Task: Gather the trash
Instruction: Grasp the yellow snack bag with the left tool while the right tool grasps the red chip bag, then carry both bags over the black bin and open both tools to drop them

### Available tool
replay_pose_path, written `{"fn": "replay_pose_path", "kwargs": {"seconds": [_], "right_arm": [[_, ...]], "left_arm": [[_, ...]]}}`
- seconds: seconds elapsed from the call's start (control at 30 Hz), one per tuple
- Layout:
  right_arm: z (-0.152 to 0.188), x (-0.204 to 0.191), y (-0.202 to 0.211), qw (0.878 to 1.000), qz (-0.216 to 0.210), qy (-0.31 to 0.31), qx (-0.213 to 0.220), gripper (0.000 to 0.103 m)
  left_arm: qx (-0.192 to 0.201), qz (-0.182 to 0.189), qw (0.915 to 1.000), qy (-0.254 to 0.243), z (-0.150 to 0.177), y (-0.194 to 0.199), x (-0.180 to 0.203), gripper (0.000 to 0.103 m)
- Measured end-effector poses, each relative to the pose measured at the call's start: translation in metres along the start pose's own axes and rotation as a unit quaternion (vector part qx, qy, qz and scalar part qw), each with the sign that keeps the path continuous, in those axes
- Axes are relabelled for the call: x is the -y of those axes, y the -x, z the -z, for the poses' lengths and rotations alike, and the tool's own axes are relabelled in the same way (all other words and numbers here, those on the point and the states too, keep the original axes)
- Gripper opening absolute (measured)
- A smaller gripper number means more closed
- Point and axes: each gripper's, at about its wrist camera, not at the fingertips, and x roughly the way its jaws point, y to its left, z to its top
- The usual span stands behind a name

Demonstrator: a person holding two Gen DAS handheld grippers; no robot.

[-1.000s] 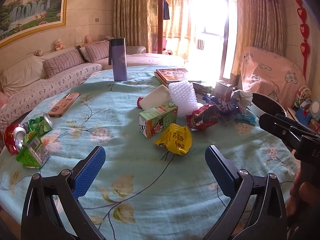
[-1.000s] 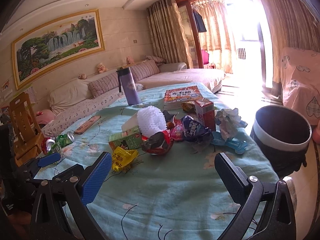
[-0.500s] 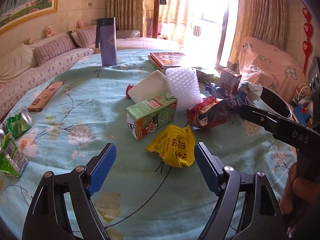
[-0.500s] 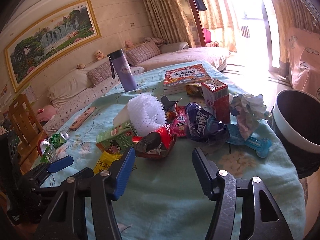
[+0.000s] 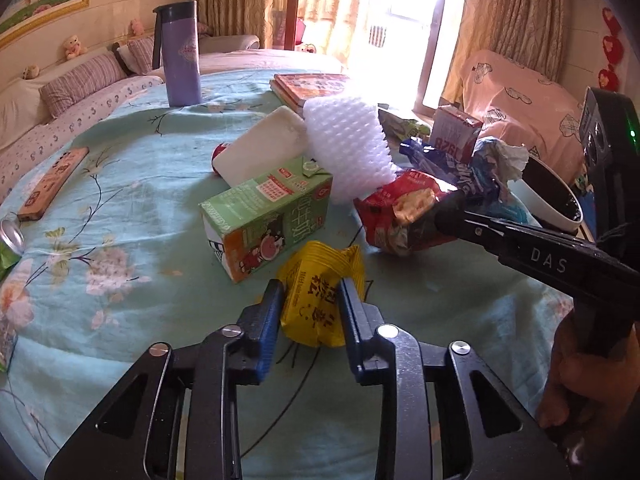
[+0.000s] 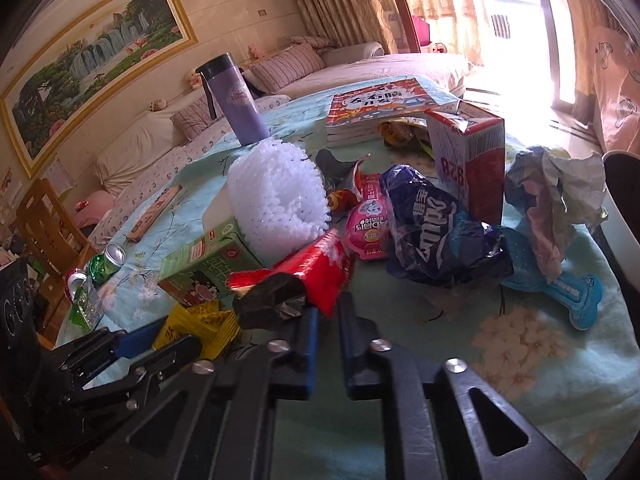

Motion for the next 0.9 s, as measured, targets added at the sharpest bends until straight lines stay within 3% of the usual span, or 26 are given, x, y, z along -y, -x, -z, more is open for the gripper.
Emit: {"fn": "replay_pose_path", "kwargs": {"seconds": [0.17,0.6,0.9], "right_arm": [[0.005,0.006,0.024,1.0,-0.006,0.003,0.021,0.002],[0.023,0.074,0.1,0.995,0.037,-0.063,0.065,0.001],[0.028,0.109,0.128,0.99,0.045,-0.102,0.085,0.001]], "left_arm": [[0.006,0.018,0.9998,-0.009,-0.003,0.009,0.013,0.009],[0.01,0.081,0.9952,-0.054,-0.023,0.014,0.085,0.009],[0.028,0.104,0.9906,-0.084,-0.037,0.025,0.127,0.009]]}}
